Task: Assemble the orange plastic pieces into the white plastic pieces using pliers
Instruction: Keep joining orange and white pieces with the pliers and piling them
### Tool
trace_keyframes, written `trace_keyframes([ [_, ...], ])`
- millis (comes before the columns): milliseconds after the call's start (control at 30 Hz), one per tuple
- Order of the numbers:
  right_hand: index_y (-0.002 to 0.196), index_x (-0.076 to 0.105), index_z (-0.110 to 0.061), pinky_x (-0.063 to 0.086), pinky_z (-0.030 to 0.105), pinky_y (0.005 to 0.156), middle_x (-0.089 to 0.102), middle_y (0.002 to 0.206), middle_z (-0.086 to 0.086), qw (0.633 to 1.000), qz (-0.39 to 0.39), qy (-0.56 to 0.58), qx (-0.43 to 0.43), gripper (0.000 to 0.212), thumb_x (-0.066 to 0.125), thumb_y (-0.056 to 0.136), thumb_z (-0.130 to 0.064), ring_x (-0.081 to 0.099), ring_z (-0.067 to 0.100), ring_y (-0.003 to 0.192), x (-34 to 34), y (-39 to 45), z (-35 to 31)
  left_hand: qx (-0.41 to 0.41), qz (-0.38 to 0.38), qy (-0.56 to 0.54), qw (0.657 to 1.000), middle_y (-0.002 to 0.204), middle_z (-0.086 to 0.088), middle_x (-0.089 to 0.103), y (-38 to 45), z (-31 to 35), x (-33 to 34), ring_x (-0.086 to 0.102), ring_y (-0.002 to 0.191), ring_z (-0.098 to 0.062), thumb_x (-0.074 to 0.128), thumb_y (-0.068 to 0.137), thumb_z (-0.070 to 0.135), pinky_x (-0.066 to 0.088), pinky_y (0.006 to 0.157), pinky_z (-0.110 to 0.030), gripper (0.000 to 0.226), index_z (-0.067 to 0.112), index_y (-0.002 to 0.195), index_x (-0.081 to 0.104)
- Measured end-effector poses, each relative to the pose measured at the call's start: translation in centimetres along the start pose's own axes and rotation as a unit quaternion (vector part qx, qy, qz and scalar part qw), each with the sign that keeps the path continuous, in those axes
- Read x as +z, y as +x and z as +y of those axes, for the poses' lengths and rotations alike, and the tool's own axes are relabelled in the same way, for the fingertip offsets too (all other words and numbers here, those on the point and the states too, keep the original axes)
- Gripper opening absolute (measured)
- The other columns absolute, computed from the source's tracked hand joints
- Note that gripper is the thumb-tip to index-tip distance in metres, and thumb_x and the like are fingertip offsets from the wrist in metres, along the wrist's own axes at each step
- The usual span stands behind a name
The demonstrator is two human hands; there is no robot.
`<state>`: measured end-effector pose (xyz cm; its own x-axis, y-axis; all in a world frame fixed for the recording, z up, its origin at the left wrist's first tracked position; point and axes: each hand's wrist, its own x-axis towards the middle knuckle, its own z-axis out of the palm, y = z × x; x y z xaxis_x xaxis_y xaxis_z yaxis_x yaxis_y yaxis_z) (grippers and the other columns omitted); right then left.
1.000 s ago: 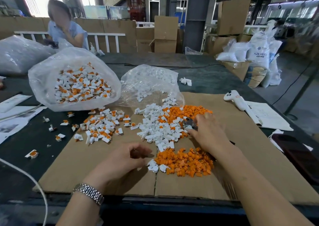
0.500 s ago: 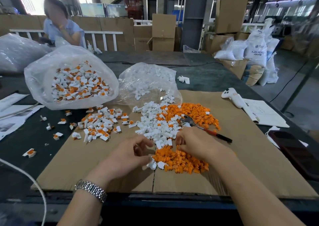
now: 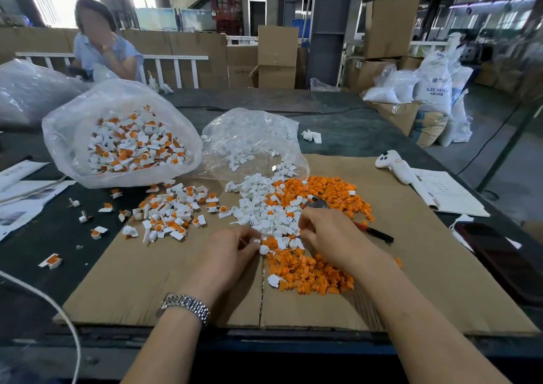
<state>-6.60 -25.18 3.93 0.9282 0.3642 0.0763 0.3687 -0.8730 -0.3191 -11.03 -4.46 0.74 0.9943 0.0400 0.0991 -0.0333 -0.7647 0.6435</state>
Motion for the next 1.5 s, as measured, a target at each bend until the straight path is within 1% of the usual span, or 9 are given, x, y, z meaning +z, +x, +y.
trace_keyframes([
  [167,0.111,0.069,-0.019,0.051,0.026,0.087,0.067,0.109,-0.003,0.993,0.077,0.089,-0.005,0.014,0.063,0.098,-0.017,0.06,0.009,0.094,-0.1,0.0,-0.6,-0.06,0.041,-0.234,0.969,0.081,0.002,0.075,-0.2,-0.2,0.3,0.071,0.073,-0.007,0.069,0.098,0.018,0.057,0.065,-0.017,0.013,0.026,0.108,0.073],
  [333,0.101,0.071,-0.022,0.058,0.024,0.08,0.069,0.094,-0.011,0.972,0.108,0.209,-0.006,0.008,0.068,0.095,-0.017,0.066,0.003,0.082,-0.6,0.0,-1.9,-0.132,-0.014,-0.497,0.858,0.086,-0.016,0.073,-0.6,0.2,-0.1,0.071,0.079,-0.031,0.078,0.089,0.007,0.059,0.089,-0.052,0.013,0.014,0.1,0.08],
  [433,0.099,0.071,-0.024,0.055,0.016,0.075,0.069,0.088,-0.013,0.957,0.1,0.272,-0.015,0.01,0.068,0.095,-0.017,0.066,-0.001,0.08,-0.6,-0.3,-2.7,-0.132,-0.037,-0.61,0.78,0.102,-0.025,0.075,-0.5,0.3,-0.4,0.072,0.08,-0.029,0.072,0.087,-0.001,0.059,0.088,-0.048,0.024,0.0,0.11,0.075],
  [567,0.101,0.07,-0.021,0.057,0.021,0.08,0.069,0.09,-0.012,0.954,0.098,0.282,-0.03,0.008,0.069,0.094,-0.017,0.067,0.002,0.083,-0.7,-0.4,-3.1,-0.14,-0.053,-0.615,0.774,0.108,-0.028,0.074,-0.6,0.1,-0.9,0.078,0.092,-0.03,0.063,0.092,-0.005,0.063,0.07,-0.031,0.02,-0.004,0.11,0.073],
  [733,0.101,0.073,-0.018,0.055,0.023,0.083,0.069,0.092,-0.012,0.956,0.097,0.274,-0.051,0.008,0.069,0.094,-0.017,0.065,0.002,0.087,-0.5,-0.6,-3.4,-0.099,-0.054,-0.568,0.815,0.105,-0.024,0.076,-0.3,-0.3,-1.4,0.075,0.103,-0.035,0.066,0.088,-0.009,0.064,0.082,-0.032,0.045,0.006,0.13,0.061],
  [867,0.1,0.073,-0.02,0.052,0.016,0.077,0.068,0.088,-0.013,0.951,0.095,0.29,-0.054,0.008,0.068,0.094,-0.017,0.065,0.001,0.083,-0.4,-0.7,-3.9,-0.125,-0.057,-0.645,0.752,0.113,-0.029,0.073,-0.6,0.0,-1.0,0.074,0.107,-0.035,0.07,0.082,-0.009,0.062,0.077,-0.029,0.031,-0.005,0.113,0.072],
  [1067,0.095,0.071,-0.026,0.049,0.014,0.07,0.065,0.083,-0.015,0.954,0.093,0.28,-0.049,0.008,0.067,0.095,-0.019,0.061,-0.002,0.077,-0.2,-0.9,-4.7,-0.113,-0.036,-0.639,0.76,0.113,-0.024,0.075,-0.8,0.2,-0.5,0.075,0.106,-0.033,0.068,0.084,-0.009,0.062,0.078,-0.026,0.026,0.002,0.104,0.08],
  [1233,0.094,0.068,-0.028,0.056,0.029,0.072,0.063,0.084,-0.013,0.965,0.123,0.226,-0.045,0.005,0.065,0.093,-0.024,0.061,0.004,0.077,0.3,-1.3,-5.6,-0.096,-0.019,-0.633,0.768,0.109,-0.022,0.076,-1.0,0.9,-0.3,0.077,0.098,-0.028,0.073,0.077,-0.003,0.061,0.074,-0.025,0.026,0.004,0.101,0.081],
  [1500,0.108,0.072,-0.031,0.049,0.014,0.073,0.064,0.087,-0.012,0.94,0.046,0.329,-0.077,0.021,0.07,0.093,-0.017,0.06,-0.002,0.078,-0.9,-1.8,-5.0,-0.075,-0.027,-0.687,0.723,0.106,-0.024,0.076,-1.1,0.3,-0.6,0.077,0.098,-0.03,0.072,0.079,-0.007,0.061,0.078,-0.026,0.028,-0.002,0.106,0.077],
])
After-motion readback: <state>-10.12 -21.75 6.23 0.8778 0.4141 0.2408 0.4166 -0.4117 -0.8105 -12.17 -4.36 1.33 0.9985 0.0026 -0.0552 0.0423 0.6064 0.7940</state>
